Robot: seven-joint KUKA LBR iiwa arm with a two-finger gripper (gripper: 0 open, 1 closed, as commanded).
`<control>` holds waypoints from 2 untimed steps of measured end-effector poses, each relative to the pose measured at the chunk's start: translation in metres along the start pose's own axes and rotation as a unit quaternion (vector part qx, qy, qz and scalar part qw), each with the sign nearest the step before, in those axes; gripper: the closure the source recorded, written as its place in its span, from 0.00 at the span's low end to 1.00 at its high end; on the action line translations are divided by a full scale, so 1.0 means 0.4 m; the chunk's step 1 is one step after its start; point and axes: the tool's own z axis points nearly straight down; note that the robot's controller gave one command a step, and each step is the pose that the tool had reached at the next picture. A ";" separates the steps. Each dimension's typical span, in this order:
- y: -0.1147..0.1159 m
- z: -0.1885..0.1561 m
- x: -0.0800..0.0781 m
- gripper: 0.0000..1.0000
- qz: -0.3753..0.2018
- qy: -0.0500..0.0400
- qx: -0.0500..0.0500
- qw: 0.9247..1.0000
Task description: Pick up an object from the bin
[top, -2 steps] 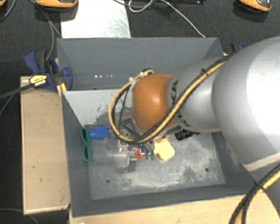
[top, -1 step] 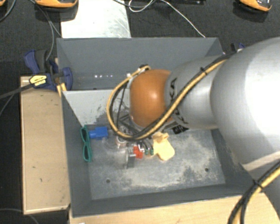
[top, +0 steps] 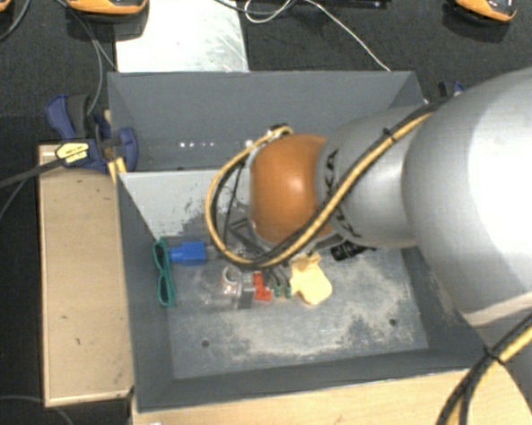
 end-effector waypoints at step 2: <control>-0.001 -0.015 0.004 1.00 0.001 0.002 0.001 1.000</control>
Offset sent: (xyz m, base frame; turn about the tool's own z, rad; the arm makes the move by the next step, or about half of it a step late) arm 0.0000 -0.0001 0.0645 0.0000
